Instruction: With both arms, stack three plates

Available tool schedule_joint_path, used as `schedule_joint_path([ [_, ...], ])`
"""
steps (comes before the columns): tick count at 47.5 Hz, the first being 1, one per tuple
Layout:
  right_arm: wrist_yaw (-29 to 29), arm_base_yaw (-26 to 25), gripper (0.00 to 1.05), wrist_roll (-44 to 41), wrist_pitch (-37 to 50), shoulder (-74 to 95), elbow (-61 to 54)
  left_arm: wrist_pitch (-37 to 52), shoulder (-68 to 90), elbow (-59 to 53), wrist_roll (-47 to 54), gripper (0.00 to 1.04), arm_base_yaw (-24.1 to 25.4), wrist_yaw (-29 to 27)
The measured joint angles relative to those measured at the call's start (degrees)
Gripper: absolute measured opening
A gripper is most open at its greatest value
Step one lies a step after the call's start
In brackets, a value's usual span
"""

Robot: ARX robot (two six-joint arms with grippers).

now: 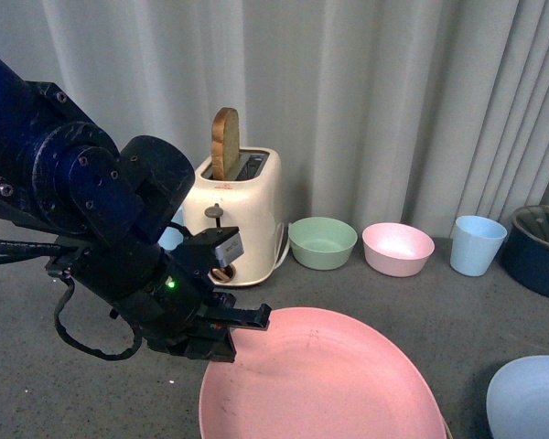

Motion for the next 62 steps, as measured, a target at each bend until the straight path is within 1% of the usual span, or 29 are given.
schedule_joint_path([
  [20,0.0,0.0,0.97,0.0,0.0,0.0,0.0,-1.75,0.5,0.02,0.33,0.04,-0.17,0.79],
  [23,0.02,0.0,0.97,0.0,0.0,0.0,0.0,-1.81,0.5,0.02,0.24,0.11,-0.33,1.27],
  [30,0.0,0.0,0.97,0.0,0.0,0.0,0.0,-1.99,0.5,0.02,0.17,0.32,-0.74,1.42],
  [32,0.0,0.0,0.97,0.0,0.0,0.0,0.0,-2.29,0.5,0.02,0.17,0.43,-0.85,1.44],
  [34,0.02,0.0,0.97,0.0,0.0,0.0,0.0,-2.45,0.44,0.02,0.17,0.5,-0.85,1.44],
  [39,0.0,0.0,0.97,0.0,0.0,0.0,0.0,-2.38,-1.27,0.02,0.2,0.73,-0.28,1.42],
  [41,0.0,0.0,0.97,0.0,0.0,0.0,0.0,-1.49,-2.47,-0.09,0.2,0.8,0.24,1.31],
  [43,0.0,0.0,0.97,0.0,0.0,0.0,0.0,0.98,-5.07,-0.74,0.44,0.91,1.33,-0.17],
  [45,0.02,0.0,0.97,0.0,0.0,0.0,0.0,3.28,-8.0,-1.95,1.27,0.99,2.36,-1.95],
  [47,0.02,0.0,0.97,0.0,0.0,0.0,0.0,5.38,-10.6,-3.17,2.27,0.99,3.23,-3.34],
  [49,0.0,0.0,0.97,0.0,0.0,0.0,0.0,6.69,-12.66,-4.28,3.04,0.97,3.89,-3.56],
  [53,0.0,0.0,0.97,0.0,0.0,0.0,0.0,9.49,-19.1,-8.5,5.53,0.98,5.81,-3.74],
  [62,0.02,0.0,0.97,0.0,0.0,0.0,0.0,10.38,-36.37,-20.0,10.25,0.98,8.33,-2.45],
])
